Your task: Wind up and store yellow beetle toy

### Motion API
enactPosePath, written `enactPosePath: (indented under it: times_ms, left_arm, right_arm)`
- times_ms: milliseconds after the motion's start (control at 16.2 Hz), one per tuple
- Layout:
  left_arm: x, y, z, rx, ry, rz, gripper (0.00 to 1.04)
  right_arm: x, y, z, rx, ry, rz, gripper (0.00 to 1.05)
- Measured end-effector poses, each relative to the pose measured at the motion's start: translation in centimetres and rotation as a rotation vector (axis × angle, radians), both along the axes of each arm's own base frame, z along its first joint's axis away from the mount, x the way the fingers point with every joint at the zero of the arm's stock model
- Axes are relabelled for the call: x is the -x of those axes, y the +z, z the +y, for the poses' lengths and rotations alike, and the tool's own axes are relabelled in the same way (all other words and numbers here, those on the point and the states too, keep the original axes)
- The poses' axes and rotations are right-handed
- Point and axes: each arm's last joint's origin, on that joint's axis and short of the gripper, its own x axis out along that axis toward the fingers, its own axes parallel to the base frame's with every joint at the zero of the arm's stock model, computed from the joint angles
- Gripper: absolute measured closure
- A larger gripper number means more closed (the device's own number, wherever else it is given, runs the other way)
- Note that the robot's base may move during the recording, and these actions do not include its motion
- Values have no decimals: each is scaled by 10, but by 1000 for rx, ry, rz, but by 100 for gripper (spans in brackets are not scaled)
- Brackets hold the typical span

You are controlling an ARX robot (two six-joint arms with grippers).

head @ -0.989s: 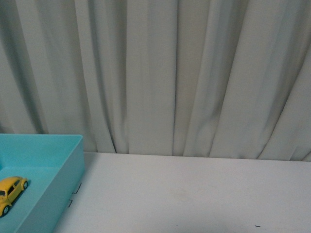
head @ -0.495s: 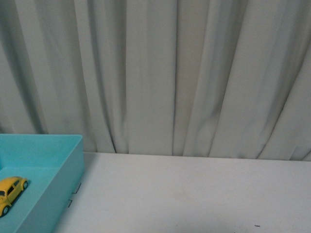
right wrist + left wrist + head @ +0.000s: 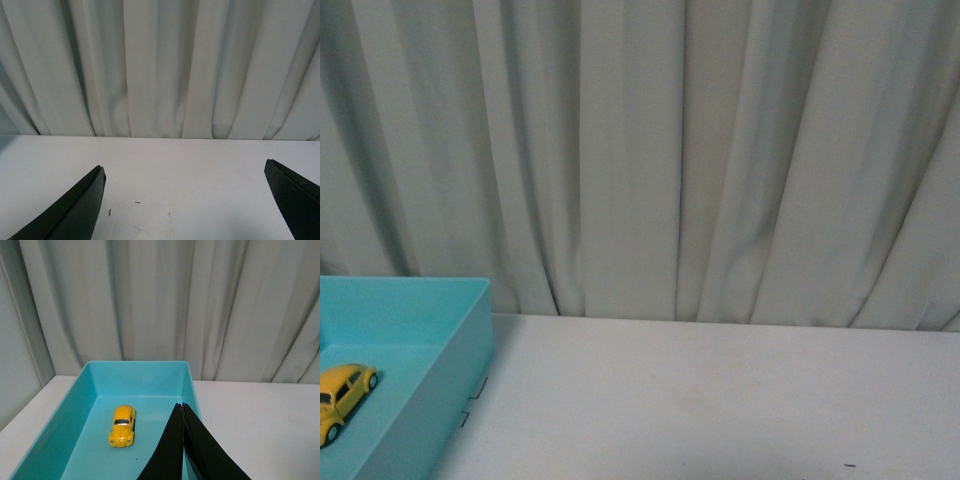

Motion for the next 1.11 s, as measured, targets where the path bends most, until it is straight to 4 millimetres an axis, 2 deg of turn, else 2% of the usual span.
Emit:
enactPosePath:
  times_ms: [309, 804, 1113]
  left_arm:
    - [0, -3, 0, 2, 1, 21, 101]
    - [0, -3, 0, 0, 1, 21, 5]
    - [0, -3, 0, 0, 1, 21, 7]
  right_arm:
    - [0, 0, 0, 0, 0, -1, 7]
    - [0, 0, 0, 0, 0, 0, 7]
    - [0, 0, 0, 0, 0, 0, 7]
